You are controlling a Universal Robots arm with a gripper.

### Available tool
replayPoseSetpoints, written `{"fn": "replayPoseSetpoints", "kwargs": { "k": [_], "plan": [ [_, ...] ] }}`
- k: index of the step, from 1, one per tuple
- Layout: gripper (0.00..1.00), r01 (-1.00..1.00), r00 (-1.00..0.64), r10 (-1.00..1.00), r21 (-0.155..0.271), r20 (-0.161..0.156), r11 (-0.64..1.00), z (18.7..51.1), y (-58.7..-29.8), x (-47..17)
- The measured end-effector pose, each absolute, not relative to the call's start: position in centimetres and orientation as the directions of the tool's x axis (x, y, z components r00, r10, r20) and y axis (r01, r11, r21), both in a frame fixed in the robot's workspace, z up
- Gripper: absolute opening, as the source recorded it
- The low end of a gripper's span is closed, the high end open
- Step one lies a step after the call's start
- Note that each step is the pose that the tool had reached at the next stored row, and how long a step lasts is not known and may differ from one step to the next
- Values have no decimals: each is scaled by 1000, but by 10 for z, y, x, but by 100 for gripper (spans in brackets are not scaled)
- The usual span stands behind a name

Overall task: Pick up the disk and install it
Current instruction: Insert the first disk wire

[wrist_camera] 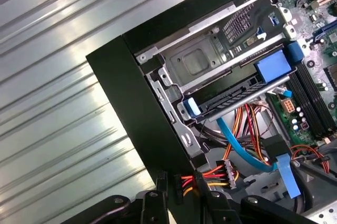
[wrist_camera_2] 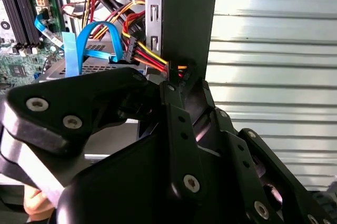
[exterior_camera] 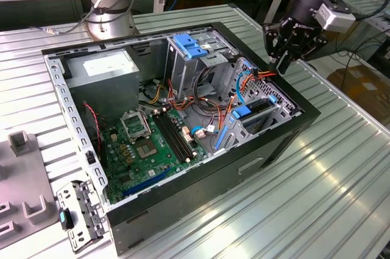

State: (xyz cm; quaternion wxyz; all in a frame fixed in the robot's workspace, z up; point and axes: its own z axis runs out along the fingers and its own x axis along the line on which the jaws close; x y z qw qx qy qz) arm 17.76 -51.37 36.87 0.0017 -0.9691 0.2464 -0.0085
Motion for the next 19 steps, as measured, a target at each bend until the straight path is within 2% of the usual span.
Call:
{"fn": "replayPoseSetpoints", "kwargs": {
  "k": [12, 16, 19],
  "plan": [
    [33, -477, 878, -478, -9, 19, -879, 369, -514, 176],
    [33, -474, 879, -475, -25, 53, -880, 369, -513, 176],
    [33, -471, 880, -471, -26, 55, -882, 368, -513, 175]
  ]
}}
